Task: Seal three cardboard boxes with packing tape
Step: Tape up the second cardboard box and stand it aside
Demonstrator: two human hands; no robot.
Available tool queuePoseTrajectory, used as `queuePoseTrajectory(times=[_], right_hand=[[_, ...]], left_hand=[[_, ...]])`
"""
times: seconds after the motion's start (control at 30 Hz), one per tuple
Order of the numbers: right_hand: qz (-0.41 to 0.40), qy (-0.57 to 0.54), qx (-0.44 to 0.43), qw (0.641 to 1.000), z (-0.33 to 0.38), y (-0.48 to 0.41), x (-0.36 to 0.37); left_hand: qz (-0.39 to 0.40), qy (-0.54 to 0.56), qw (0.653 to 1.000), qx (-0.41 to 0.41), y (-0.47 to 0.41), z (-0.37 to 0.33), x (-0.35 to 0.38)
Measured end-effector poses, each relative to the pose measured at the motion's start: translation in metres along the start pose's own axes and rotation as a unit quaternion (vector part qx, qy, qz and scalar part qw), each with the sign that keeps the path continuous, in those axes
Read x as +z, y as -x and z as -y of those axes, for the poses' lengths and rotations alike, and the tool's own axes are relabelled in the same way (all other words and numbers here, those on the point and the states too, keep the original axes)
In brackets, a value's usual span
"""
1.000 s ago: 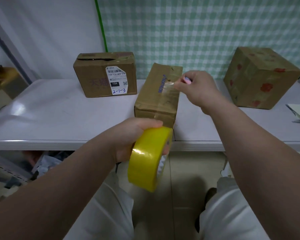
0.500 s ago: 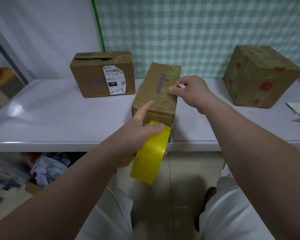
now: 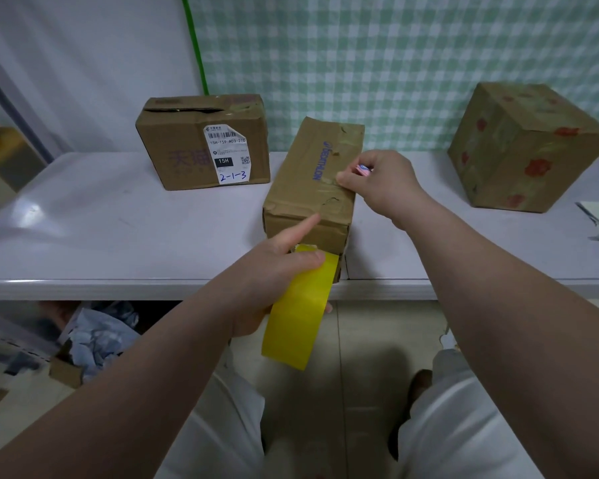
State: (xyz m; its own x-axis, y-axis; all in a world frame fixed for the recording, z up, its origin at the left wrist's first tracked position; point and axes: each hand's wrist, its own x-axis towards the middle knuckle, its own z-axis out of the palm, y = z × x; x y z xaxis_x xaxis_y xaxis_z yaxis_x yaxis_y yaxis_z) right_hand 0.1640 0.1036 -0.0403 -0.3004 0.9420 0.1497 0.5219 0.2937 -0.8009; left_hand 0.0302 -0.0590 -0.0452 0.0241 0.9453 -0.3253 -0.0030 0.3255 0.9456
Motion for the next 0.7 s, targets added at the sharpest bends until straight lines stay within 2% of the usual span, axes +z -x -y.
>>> queuePoseTrajectory(times=[0.27, 0.4, 0.53, 0.7], right_hand=[[-0.08, 0.005, -0.028, 0.996, -0.008, 0.006, 0.01], [-0.076, -0.038, 0.006, 0.996, -0.009, 0.005, 0.007], [-0.084, 0.012, 0.014, 0.996, -0.005, 0.001, 0.009], [-0.032, -0.024, 0.045, 0.998, -0.003, -0.002, 0.019]], left_hand=[[-0.014, -0.002, 1.0, 0.003, -0.004, 0.003, 0.0], [-0.007, -0.003, 1.0, 0.006, -0.005, 0.003, 0.0], [-0.011, -0.008, 1.0, 0.009, -0.006, 0.004, 0.0], [-0.005, 0.007, 1.0, 0.001, -0.005, 0.006, -0.002]])
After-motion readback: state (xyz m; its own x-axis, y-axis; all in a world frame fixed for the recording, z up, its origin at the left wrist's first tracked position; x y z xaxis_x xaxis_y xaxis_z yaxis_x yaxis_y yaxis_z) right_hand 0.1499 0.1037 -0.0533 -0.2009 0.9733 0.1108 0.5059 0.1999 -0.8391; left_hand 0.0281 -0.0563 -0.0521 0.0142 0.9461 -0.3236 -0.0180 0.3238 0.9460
